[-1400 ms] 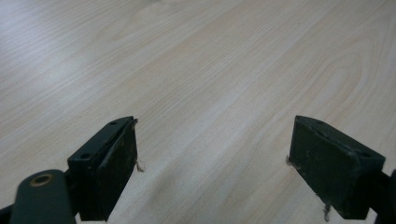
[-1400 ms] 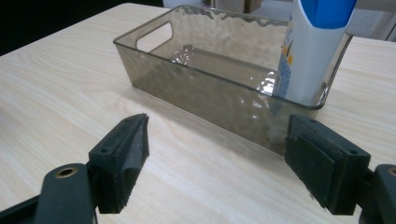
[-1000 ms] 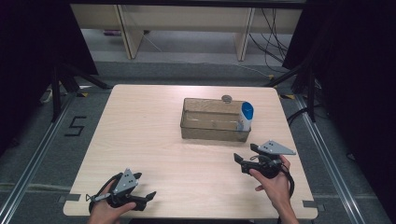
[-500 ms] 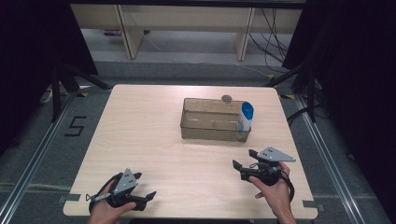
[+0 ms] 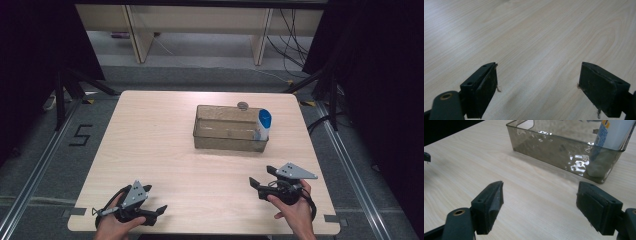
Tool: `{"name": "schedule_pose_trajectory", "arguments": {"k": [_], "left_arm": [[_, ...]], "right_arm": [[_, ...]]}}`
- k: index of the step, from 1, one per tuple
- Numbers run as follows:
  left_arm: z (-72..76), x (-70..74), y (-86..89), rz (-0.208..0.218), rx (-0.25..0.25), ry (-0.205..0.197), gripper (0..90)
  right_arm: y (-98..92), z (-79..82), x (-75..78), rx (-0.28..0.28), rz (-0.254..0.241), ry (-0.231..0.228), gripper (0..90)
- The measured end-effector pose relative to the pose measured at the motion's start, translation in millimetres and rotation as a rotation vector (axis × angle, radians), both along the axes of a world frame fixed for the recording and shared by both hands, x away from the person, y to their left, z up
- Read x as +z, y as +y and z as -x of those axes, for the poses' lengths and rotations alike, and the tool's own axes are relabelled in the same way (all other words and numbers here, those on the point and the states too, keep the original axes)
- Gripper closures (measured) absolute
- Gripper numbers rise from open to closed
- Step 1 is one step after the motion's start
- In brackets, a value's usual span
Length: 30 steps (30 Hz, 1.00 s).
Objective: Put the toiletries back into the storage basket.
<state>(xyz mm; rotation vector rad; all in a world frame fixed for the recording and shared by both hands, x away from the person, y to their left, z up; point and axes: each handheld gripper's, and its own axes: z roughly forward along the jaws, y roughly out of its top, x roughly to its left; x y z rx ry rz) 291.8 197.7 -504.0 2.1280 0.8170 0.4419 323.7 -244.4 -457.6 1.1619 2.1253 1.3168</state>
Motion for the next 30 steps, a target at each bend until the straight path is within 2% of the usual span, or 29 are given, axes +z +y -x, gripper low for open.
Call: {"name": "schedule_pose_trajectory", "arguments": {"k": [1,4,5,6,7,8,11,12,13,14,15,17,18,21,22,23,24,26,29,30], "left_arm": [[0.0,-0.1,0.0,-0.001,0.000,0.000,15.0],[-0.3,0.0,0.2,-0.002,0.000,-0.001,15.0],[-0.1,-0.1,0.0,-0.001,0.000,-0.001,15.0],[0.1,-0.2,-0.2,0.000,-0.001,0.000,15.0],[0.1,-0.2,-0.1,0.000,-0.001,0.001,14.9],[-0.1,-0.1,0.2,-0.001,0.001,0.000,15.0],[0.1,-0.2,0.0,-0.001,0.000,0.000,15.0],[0.0,-0.3,0.0,-0.002,-0.002,0.000,15.0],[-0.1,-0.2,0.0,-0.001,0.000,0.000,15.0],[-0.2,0.0,0.2,-0.002,0.000,-0.001,15.0],[-0.2,0.0,0.2,-0.003,0.000,-0.002,15.0],[-0.6,0.0,0.5,-0.008,-0.007,-0.004,15.0],[-0.5,-0.2,0.2,-0.001,-0.007,-0.003,15.0],[0.2,-0.7,-1.0,0.016,-0.005,0.000,14.9],[0.1,-0.7,-0.8,0.014,-0.005,0.000,15.0],[-0.2,-0.5,-0.6,0.012,-0.004,-0.001,15.0],[-0.8,0.2,0.7,-0.010,-0.010,-0.004,15.0],[0.0,-0.6,-0.5,0.010,-0.005,0.000,15.0],[-0.3,-0.6,-0.6,0.012,-0.006,-0.001,15.0],[-0.1,-0.8,-0.8,0.014,-0.005,-0.001,15.0]], "right_arm": [[1.6,2.4,-1.0,-0.005,-0.020,0.013,22.9],[-0.6,2.7,-0.7,0.008,0.007,0.001,22.8],[-0.7,3.3,-1.1,0.010,0.007,0.000,22.8],[1.1,4.2,-2.8,-0.001,-0.013,0.002,22.8],[0.2,2.8,-3.4,0.016,-0.007,-0.005,22.8],[-0.4,5.3,-2.2,0.018,-0.007,0.009,22.8],[-1.5,7.8,-2.4,0.007,0.006,0.000,22.6],[0.3,9.6,-3.3,0.003,-0.025,0.024,22.4],[-2.7,9.8,-2.7,0.011,0.006,0.010,22.3],[-2.7,9.8,-2.7,0.011,0.006,0.010,22.3],[-0.8,11.4,-3.9,0.003,-0.022,0.027,22.2],[-3.1,11.3,-4.0,0.012,0.003,0.007,22.2],[-2.4,13.1,-4.2,0.010,-0.011,0.025,22.1],[-3.4,15.5,-4.6,0.011,-0.006,0.033,22.1],[-3.5,16.5,-5.9,0.008,-0.009,0.027,22.1],[-3.3,18.0,-6.1,0.008,-0.012,0.043,22.1],[-3.3,18.0,-6.1,0.008,-0.012,0.043,22.1],[-4.5,17.6,-7.6,0.021,-0.006,0.019,21.9],[-5.0,20.9,-7.6,0.016,-0.007,0.032,21.7],[-6.4,21.1,-7.2,0.021,0.006,0.024,21.4]]}}
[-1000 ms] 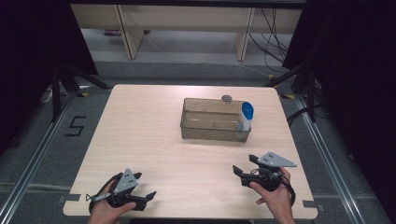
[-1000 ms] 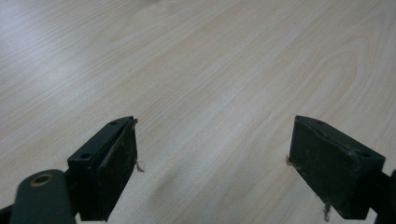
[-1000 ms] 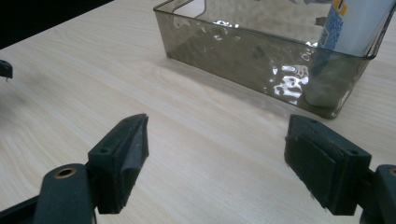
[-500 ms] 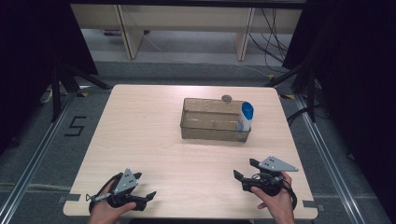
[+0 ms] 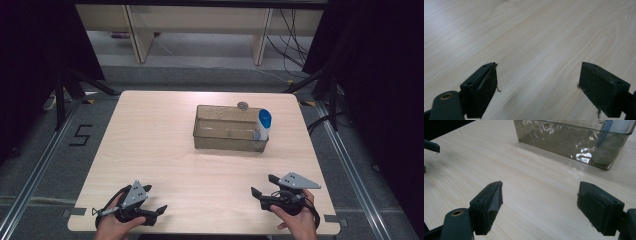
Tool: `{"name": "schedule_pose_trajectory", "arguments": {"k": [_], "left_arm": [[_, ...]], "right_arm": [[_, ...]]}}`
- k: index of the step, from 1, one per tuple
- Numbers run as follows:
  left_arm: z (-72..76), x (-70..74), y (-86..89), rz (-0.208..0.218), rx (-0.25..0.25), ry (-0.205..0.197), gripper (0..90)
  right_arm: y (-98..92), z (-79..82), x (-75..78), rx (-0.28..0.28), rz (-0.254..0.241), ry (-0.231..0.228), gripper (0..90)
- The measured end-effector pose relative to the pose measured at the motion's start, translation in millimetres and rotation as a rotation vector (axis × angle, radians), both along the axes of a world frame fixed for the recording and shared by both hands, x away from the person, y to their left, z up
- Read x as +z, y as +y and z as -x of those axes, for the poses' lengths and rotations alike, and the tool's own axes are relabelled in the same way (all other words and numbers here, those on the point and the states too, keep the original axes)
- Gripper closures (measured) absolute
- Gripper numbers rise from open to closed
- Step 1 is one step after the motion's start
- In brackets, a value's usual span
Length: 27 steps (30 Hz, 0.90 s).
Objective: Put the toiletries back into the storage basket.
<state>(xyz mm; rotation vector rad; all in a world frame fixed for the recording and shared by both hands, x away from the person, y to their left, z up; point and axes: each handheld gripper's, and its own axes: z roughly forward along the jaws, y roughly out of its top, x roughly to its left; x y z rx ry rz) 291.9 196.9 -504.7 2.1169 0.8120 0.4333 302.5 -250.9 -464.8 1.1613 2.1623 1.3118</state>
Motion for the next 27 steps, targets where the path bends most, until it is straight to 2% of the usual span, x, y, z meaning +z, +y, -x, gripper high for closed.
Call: {"name": "schedule_pose_trajectory", "arguments": {"k": [2,4,5,6,7,9,10,12,14,15,17,19,21,23,24,25,26,27], "left_arm": [[-0.1,0.0,0.0,0.002,0.001,0.000,15.0],[0.0,0.1,0.2,-0.002,0.002,0.001,15.0],[0.0,0.3,0.5,-0.006,-0.002,0.003,15.0],[-0.2,0.3,0.7,-0.008,-0.004,0.001,15.0],[-0.3,0.3,0.6,-0.008,-0.003,0.001,15.0],[0.1,0.0,0.1,0.001,0.003,0.002,15.0],[0.1,0.0,0.1,0.001,0.003,0.002,15.0],[0.0,0.3,0.6,-0.005,-0.002,0.003,15.0],[0.1,0.1,0.2,-0.002,0.003,0.001,15.0],[0.1,0.1,0.2,0.000,0.002,0.001,15.0],[0.0,0.2,0.3,-0.001,0.003,0.000,15.0],[0.1,0.0,0.1,0.001,0.003,0.002,15.0],[0.0,0.0,0.2,-0.002,0.000,0.000,15.0],[0.2,0.0,0.0,0.000,0.002,0.001,15.0],[0.1,0.2,0.4,-0.004,0.000,0.002,15.0],[0.2,-0.1,0.0,0.002,0.003,0.002,15.0],[0.2,0.0,0.1,0.001,0.003,0.002,15.0],[0.1,0.0,0.1,0.000,0.003,0.001,15.0]], "right_arm": [[0.5,2.6,-0.6,-0.009,-0.017,0.015,20.9],[-1.7,3.6,-0.5,-0.004,-0.004,0.009,20.4],[-0.9,7.5,-0.7,-0.022,-0.026,0.042,19.3],[-0.9,7.5,-0.7,-0.022,-0.026,0.042,19.3],[-2.7,7.6,-2.1,-0.015,-0.019,0.019,18.4],[-4.0,8.0,-2.3,-0.011,-0.012,0.027,17.5],[-4.6,8.3,-3.0,-0.012,0.001,0.011,16.9],[-5.1,9.0,-5.3,-0.002,-0.010,0.017,16.5],[-5.8,13.0,-5.4,-0.013,-0.020,0.044,16.0],[-7.9,13.2,-5.4,-0.011,0.000,0.031,15.9],[-9.3,15.0,-6.7,-0.009,-0.014,0.026,15.8],[-11.5,17.2,-6.9,-0.017,-0.004,0.031,15.8],[-12.1,20.2,-8.3,-0.028,-0.019,0.044,15.8],[-15.1,21.9,-8.9,-0.010,-0.009,0.049,15.8],[-13.1,23.9,-11.0,-0.034,-0.028,0.055,15.8],[-14.6,25.7,-10.8,-0.026,-0.019,0.070,15.8],[-17.2,26.0,-10.7,-0.016,0.023,0.059,15.8],[-15.5,27.9,-12.7,-0.021,-0.004,0.072,15.8]]}}
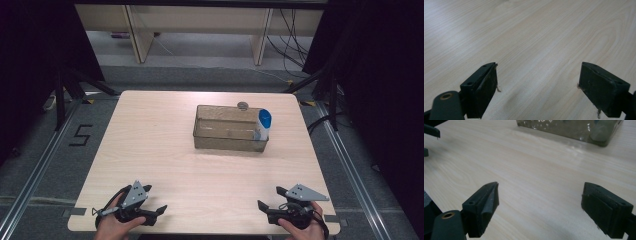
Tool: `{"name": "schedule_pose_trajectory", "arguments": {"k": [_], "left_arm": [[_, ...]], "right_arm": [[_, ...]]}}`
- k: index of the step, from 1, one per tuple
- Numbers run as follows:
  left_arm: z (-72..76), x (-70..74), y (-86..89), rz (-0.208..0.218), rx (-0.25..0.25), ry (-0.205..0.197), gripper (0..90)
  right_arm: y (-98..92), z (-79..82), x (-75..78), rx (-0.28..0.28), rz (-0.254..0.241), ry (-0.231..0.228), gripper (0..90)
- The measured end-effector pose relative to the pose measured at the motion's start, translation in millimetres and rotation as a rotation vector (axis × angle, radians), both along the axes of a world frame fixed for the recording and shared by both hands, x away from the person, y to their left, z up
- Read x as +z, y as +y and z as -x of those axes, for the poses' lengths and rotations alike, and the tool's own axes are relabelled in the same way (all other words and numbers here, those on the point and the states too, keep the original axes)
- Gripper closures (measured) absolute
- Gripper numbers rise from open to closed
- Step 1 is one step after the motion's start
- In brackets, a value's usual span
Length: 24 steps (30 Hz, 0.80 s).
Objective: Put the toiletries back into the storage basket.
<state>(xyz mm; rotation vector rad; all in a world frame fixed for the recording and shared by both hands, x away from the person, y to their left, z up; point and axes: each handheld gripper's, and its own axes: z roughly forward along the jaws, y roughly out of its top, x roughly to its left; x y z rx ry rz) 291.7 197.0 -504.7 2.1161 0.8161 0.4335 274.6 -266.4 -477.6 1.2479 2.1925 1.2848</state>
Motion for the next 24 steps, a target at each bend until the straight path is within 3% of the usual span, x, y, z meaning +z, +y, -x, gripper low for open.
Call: {"name": "schedule_pose_trajectory", "arguments": {"k": [1,3,4,8,9,10,13,15,16,17,19,20,24], "left_arm": [[-0.1,0.4,0.6,-0.008,-0.006,0.000,15.0],[-0.1,0.1,0.3,-0.005,-0.002,-0.001,15.0],[-0.1,0.3,0.6,-0.009,-0.006,0.000,15.0],[-0.1,0.1,0.4,-0.004,-0.004,0.002,15.0],[-0.4,0.1,0.5,-0.003,-0.008,0.005,15.0],[-0.3,-0.1,0.4,-0.004,-0.007,0.004,15.0],[-0.9,-0.1,0.8,-0.014,-0.006,0.001,15.0],[-0.3,0.1,0.8,-0.006,-0.005,0.005,15.0],[0.2,-0.9,-0.7,0.019,0.009,0.006,15.0],[0.1,-1.0,-0.6,0.018,0.008,0.006,15.0],[-0.3,-0.4,0.3,0.000,-0.002,0.006,15.0],[-0.4,-0.2,0.5,-0.004,-0.005,0.005,15.0],[-0.6,0.0,0.7,-0.007,-0.010,0.012,15.0]], "right_arm": [[-2.4,0.2,-0.3,0.013,0.032,-0.008,15.8],[-2.8,3.4,-1.2,0.010,0.041,0.008,15.8],[-1.0,5.6,-2.7,0.000,0.020,0.022,15.8],[-1.9,13.7,-3.2,0.000,0.039,0.046,15.8],[-1.9,13.7,-3.2,0.000,0.039,0.046,15.8],[-4.2,12.3,-4.1,0.017,0.065,0.016,15.8],[-4.6,14.5,-6.0,0.008,0.052,0.027,15.8],[-6.0,15.2,-6.3,0.016,0.063,0.022,15.8],[-4.3,17.4,-6.5,0.004,0.040,0.043,15.8],[-6.2,16.6,-7.0,0.016,0.063,0.019,15.8],[-4.7,19.9,-7.3,0.004,0.048,0.058,15.8],[-6.5,18.5,-8.3,0.019,0.069,0.027,15.8],[-6.5,20.4,-9.2,0.020,0.063,0.042,15.8]]}}
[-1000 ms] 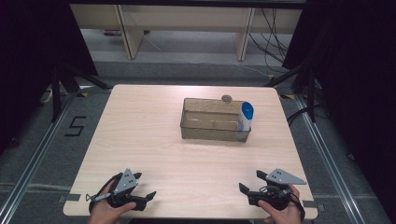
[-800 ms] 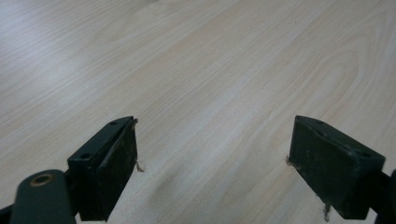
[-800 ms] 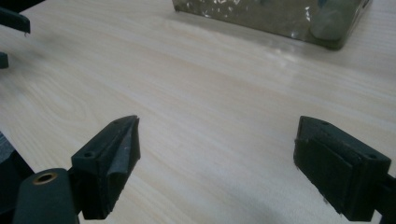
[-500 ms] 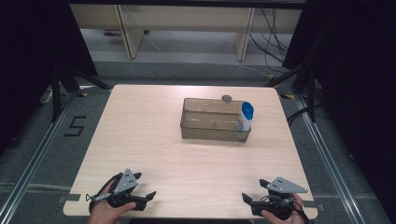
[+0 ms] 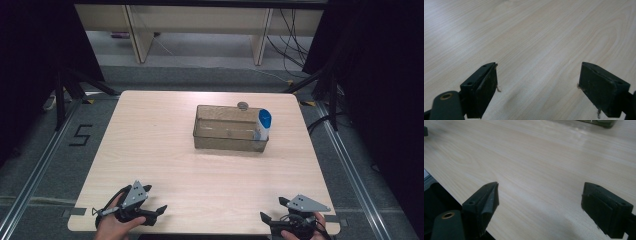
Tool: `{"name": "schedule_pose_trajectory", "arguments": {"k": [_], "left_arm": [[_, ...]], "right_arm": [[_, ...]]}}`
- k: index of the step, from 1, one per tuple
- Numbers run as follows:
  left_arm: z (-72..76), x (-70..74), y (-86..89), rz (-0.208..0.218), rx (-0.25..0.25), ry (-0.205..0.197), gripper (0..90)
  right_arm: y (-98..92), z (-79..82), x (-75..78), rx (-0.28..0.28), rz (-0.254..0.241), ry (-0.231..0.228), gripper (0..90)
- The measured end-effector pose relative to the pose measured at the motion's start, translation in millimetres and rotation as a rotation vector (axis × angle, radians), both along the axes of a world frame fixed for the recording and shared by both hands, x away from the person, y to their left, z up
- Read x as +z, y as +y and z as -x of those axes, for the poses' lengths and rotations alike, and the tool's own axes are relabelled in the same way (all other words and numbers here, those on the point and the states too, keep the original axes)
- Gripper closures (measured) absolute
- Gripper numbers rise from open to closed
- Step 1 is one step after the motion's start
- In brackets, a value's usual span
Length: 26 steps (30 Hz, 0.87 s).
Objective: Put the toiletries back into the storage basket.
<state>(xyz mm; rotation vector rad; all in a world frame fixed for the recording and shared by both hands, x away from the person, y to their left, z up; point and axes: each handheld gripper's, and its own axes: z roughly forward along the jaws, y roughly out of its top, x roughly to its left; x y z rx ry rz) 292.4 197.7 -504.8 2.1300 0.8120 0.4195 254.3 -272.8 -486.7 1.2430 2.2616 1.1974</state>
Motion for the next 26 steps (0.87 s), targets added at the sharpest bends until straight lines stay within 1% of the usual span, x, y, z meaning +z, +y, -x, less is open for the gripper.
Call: {"name": "schedule_pose_trajectory", "arguments": {"k": [1,2,4,5,6,7,9,10,11,12,13,17,19,22,24,26], "left_arm": [[0.3,-0.7,-0.7,0.003,0.012,-0.010,15.0],[0.2,-0.4,-0.6,0.001,0.009,-0.007,15.0],[0.1,-0.1,-0.3,0.000,0.004,-0.002,15.0],[0.2,-0.6,-0.6,0.003,0.009,-0.010,14.9],[0.3,-0.7,-0.7,0.004,0.012,-0.010,15.0],[0.1,-1.0,-0.9,0.003,0.016,-0.013,15.0],[0.2,-0.3,-0.4,0.001,0.007,-0.004,15.0],[0.2,-0.2,-0.4,0.001,0.005,-0.004,15.0],[0.2,-0.2,-0.4,0.001,0.005,-0.003,15.0],[0.3,-0.8,-0.8,0.003,0.013,-0.010,15.0],[0.1,-0.8,-0.5,0.001,0.011,-0.010,15.0],[0.2,-0.6,-0.4,-0.003,0.010,-0.009,15.0],[0.3,-0.9,-0.8,0.004,0.015,-0.008,15.0],[0.0,-0.6,-0.3,-0.005,0.013,-0.010,15.0],[0.4,-0.7,-0.8,0.005,0.014,-0.008,15.0],[0.2,-0.6,-0.4,-0.002,0.011,-0.009,15.0]], "right_arm": [[0.8,1.2,0.0,-0.006,-0.005,0.010,15.8],[-0.1,0.6,-0.7,0.001,0.008,-0.010,15.8],[0.0,1.0,-0.9,0.001,0.009,-0.006,15.8],[0.1,1.0,-1.7,0.003,0.010,-0.010,15.8],[1.2,2.8,-1.2,-0.004,-0.004,0.016,15.8],[0.1,1.7,-2.1,0.003,0.005,0.003,15.8],[0.8,2.7,-2.2,0.000,0.004,0.012,15.8],[0.2,1.8,-2.6,0.004,0.013,-0.001,15.8],[0.4,1.7,-2.7,0.005,0.012,0.001,15.8],[2.4,3.1,-2.9,-0.004,-0.014,0.024,15.8],[2.6,3.2,-2.9,-0.006,-0.012,0.027,15.8],[2.8,3.1,-3.1,-0.005,-0.011,0.026,15.8],[2.8,3.0,-3.1,-0.004,-0.011,0.026,15.8],[2.7,3.0,-3.1,-0.005,-0.011,0.026,15.8],[2.8,2.9,-3.2,-0.004,-0.011,0.026,15.8],[2.6,2.5,-3.8,-0.003,-0.003,0.020,15.8]]}}
